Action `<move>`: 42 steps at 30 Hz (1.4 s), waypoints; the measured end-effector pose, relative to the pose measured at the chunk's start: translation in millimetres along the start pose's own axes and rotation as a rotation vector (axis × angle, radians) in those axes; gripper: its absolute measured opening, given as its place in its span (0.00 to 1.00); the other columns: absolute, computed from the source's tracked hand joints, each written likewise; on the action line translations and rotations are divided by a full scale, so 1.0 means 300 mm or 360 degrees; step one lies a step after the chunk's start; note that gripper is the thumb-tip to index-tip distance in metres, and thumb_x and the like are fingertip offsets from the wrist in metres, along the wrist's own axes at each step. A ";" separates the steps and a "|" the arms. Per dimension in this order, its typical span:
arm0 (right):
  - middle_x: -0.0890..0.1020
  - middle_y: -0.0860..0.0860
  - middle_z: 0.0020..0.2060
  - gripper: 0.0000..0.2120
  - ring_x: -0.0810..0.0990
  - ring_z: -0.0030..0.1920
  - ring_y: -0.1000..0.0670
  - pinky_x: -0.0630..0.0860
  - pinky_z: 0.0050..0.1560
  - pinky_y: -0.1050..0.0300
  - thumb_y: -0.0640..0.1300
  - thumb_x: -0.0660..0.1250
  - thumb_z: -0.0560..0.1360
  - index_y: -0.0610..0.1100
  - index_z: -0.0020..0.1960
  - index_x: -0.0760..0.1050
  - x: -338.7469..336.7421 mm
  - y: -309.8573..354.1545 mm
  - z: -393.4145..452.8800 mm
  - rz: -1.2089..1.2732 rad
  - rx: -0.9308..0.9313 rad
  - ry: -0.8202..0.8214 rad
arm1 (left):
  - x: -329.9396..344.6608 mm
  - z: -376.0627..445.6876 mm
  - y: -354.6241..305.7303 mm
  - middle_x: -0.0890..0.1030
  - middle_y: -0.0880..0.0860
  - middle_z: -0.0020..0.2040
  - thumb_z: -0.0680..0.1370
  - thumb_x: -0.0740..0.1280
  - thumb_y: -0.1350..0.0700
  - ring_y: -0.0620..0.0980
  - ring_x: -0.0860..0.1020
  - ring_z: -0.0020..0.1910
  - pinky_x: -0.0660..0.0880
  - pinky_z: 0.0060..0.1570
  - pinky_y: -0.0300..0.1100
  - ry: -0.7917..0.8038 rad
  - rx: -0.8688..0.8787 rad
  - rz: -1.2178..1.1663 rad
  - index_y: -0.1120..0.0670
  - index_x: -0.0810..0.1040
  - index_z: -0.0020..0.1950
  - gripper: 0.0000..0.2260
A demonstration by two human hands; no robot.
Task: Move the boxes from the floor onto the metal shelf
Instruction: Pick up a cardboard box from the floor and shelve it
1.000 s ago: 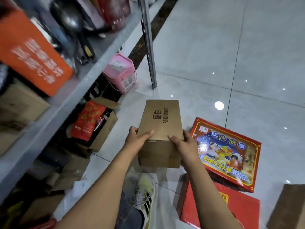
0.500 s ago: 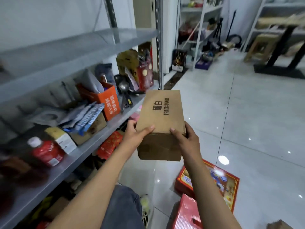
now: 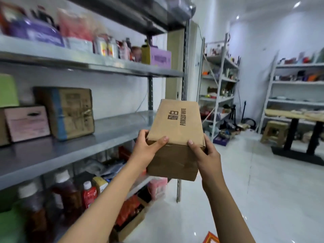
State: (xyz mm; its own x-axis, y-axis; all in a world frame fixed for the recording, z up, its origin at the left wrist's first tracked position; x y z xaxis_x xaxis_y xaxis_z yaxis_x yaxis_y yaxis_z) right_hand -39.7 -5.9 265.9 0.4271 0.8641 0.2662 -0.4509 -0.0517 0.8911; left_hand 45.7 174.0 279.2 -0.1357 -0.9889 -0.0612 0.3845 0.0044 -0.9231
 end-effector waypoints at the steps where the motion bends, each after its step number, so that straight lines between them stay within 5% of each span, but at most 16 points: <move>1: 0.82 0.53 0.58 0.27 0.82 0.55 0.54 0.81 0.55 0.52 0.45 0.74 0.72 0.50 0.70 0.73 0.036 0.036 -0.008 0.0048 -0.0031 0.0046 | -0.038 -0.014 -0.057 0.81 0.52 0.50 0.61 0.78 0.42 0.44 0.80 0.44 0.76 0.41 0.37 -0.0036 0.0045 -0.0029 0.51 0.71 0.54 0.29; 8: 0.82 0.53 0.59 0.27 0.82 0.55 0.54 0.81 0.52 0.56 0.51 0.73 0.71 0.52 0.69 0.73 0.278 0.198 -0.033 0.0247 -0.0150 0.0265 | -0.304 -0.114 -0.374 0.81 0.46 0.53 0.68 0.76 0.53 0.40 0.80 0.48 0.77 0.42 0.33 -0.0150 0.0367 -0.0001 0.50 0.75 0.58 0.20; 12: 0.81 0.52 0.61 0.37 0.81 0.59 0.53 0.80 0.57 0.52 0.65 0.74 0.65 0.51 0.69 0.73 0.406 0.230 -0.039 0.0285 -0.0147 0.0369 | -0.434 -0.142 -0.465 0.80 0.45 0.59 0.67 0.78 0.47 0.44 0.78 0.57 0.78 0.53 0.44 -0.0226 0.0432 0.0105 0.45 0.75 0.64 0.27; 16: 0.83 0.50 0.58 0.37 0.82 0.57 0.49 0.80 0.56 0.48 0.68 0.72 0.63 0.48 0.65 0.77 0.512 0.204 -0.059 0.0408 -0.0012 0.0439 | -0.523 -0.205 -0.534 0.77 0.44 0.63 0.70 0.76 0.53 0.39 0.76 0.59 0.77 0.56 0.38 -0.0247 0.0464 0.0260 0.44 0.70 0.71 0.31; 21: 0.84 0.48 0.56 0.27 0.82 0.57 0.47 0.80 0.56 0.47 0.66 0.65 0.70 0.47 0.59 0.79 0.583 0.138 -0.092 0.0580 0.0137 0.0349 | -0.572 -0.262 -0.607 0.74 0.41 0.66 0.70 0.75 0.48 0.35 0.74 0.60 0.76 0.58 0.38 -0.0136 0.0429 0.0627 0.41 0.70 0.71 0.30; 26: 0.85 0.47 0.50 0.26 0.84 0.49 0.45 0.80 0.49 0.48 0.64 0.61 0.76 0.42 0.55 0.79 0.607 0.050 -0.112 0.0656 0.0347 0.0306 | -0.537 -0.288 -0.629 0.64 0.35 0.73 0.66 0.73 0.37 0.36 0.62 0.71 0.63 0.72 0.47 -0.0084 0.0481 0.1182 0.35 0.63 0.72 0.36; 32: 0.85 0.47 0.49 0.28 0.84 0.49 0.46 0.79 0.49 0.47 0.65 0.57 0.77 0.43 0.60 0.77 0.652 -0.063 -0.114 0.0712 0.0676 0.0338 | -0.494 -0.322 -0.602 0.57 0.34 0.75 0.69 0.71 0.37 0.37 0.57 0.74 0.58 0.73 0.47 0.0089 0.0413 0.1556 0.36 0.64 0.72 0.34; 37: 0.84 0.45 0.47 0.25 0.82 0.48 0.45 0.78 0.47 0.47 0.63 0.55 0.79 0.44 0.50 0.78 0.750 -0.144 -0.152 0.0671 0.0952 0.0468 | -0.486 -0.318 -0.568 0.56 0.38 0.77 0.69 0.72 0.38 0.42 0.53 0.76 0.55 0.74 0.49 0.0257 0.0362 0.1910 0.39 0.68 0.71 0.32; 42: 0.85 0.39 0.43 0.21 0.84 0.45 0.37 0.80 0.42 0.45 0.55 0.63 0.80 0.37 0.50 0.80 0.850 -0.213 -0.154 0.0446 0.0998 0.0614 | -0.539 -0.261 -0.513 0.49 0.44 0.79 0.68 0.74 0.41 0.47 0.47 0.77 0.48 0.75 0.50 0.0389 0.0282 0.2096 0.37 0.59 0.75 0.39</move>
State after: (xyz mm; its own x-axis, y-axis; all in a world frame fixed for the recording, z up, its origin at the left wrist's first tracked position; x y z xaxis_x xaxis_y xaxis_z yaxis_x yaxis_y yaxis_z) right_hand 61.9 240.9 259.9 0.0089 0.8840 0.4674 0.0737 -0.4667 0.8813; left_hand -63.1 344.9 401.5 0.2714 -0.2128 -0.9386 0.4629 0.8839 -0.0666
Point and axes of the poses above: each hand's wrist, its own z-axis towards the middle knuckle, its own x-axis out of the palm, y = z × x, the point moved 4 cm from there along z, towards the middle knuckle
